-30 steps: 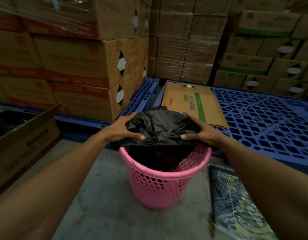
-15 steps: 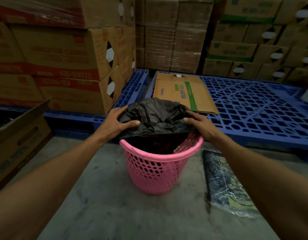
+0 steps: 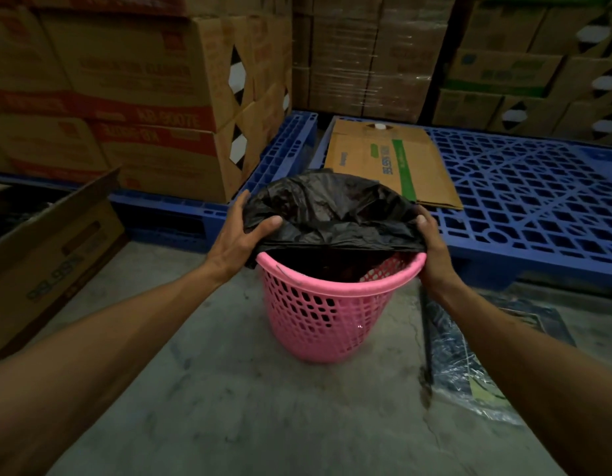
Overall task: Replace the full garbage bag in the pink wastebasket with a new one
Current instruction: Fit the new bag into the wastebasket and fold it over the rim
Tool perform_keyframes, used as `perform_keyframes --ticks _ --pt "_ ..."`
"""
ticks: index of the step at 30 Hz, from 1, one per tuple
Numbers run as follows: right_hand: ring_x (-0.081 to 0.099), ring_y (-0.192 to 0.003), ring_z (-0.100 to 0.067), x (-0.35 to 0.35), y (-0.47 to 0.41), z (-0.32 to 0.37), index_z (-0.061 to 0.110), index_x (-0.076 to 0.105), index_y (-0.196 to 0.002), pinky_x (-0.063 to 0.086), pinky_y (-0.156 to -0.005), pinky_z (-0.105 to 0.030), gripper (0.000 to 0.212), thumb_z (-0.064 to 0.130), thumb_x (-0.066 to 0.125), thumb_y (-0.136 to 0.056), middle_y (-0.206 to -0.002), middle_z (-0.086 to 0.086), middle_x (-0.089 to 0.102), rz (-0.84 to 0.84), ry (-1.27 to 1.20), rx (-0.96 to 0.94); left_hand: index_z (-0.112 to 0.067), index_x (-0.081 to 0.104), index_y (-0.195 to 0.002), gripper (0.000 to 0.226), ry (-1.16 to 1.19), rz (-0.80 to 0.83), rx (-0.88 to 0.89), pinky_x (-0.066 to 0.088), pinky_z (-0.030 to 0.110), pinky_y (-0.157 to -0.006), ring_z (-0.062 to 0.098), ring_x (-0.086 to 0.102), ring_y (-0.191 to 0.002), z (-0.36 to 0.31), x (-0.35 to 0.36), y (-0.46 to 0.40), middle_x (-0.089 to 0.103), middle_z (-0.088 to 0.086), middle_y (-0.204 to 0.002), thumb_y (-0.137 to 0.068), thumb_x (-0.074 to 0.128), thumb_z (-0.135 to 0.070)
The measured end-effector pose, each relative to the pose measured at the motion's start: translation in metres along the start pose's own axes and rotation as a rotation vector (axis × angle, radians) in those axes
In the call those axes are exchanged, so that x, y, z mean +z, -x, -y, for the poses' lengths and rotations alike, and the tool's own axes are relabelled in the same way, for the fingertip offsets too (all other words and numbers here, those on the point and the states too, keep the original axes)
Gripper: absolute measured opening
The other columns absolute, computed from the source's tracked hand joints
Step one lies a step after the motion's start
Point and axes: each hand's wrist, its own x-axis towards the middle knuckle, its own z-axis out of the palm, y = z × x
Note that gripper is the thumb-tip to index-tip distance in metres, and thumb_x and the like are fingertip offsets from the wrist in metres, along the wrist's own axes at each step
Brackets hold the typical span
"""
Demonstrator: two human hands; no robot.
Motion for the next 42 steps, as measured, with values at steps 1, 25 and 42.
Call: perform_keyframes --ticks 1,25,42 --pt "0.044 -0.14 -0.024 -0.001 0.0 0.001 0.026 0.036 -0.154 0.038 -0.113 -0.045 0.084 0.066 0.061 -0.084 -0.156 -0.004 0.041 -0.024 0.072 -0.026 -0.023 0.017 -0.158 0.108 -0.127 -0.039 0.064 0.029 0.042 -0.117 0.018 0.029 -0.145 -0.001 -0.001 0.001 0.021 0.001 -0.162 -0.072 0.056 -0.077" --pt "0.056 -0.097 0.017 -0.014 0.069 0.058 0.036 0.075 -0.093 0.015 -0.122 -0.054 0.034 0.043 0.088 -0.062 -0.095 0.017 0.066 0.454 0.696 -0.327 -0.026 0.081 -0.092 0.033 -0.253 0.411 -0.087 0.039 0.024 -0.106 0.003 0.039 -0.134 -0.06 -0.017 0.054 0.056 -0.01 -0.14 -0.062 0.089 -0.036" --pt "0.053 -0.128 -0.011 -0.022 0.064 0.045 0.025 0.08 -0.073 0.0 -0.123 -0.056 0.012 0.03 0.088 -0.066 -0.124 0.012 0.067 0.619 0.693 -0.564 -0.009 0.081 -0.075 0.012 -0.254 0.599 -0.013 0.007 0.041 -0.117 0.003 0.014 -0.149 -0.06 -0.025 0.059 0.053 -0.022 -0.143 -0.067 0.089 -0.014"
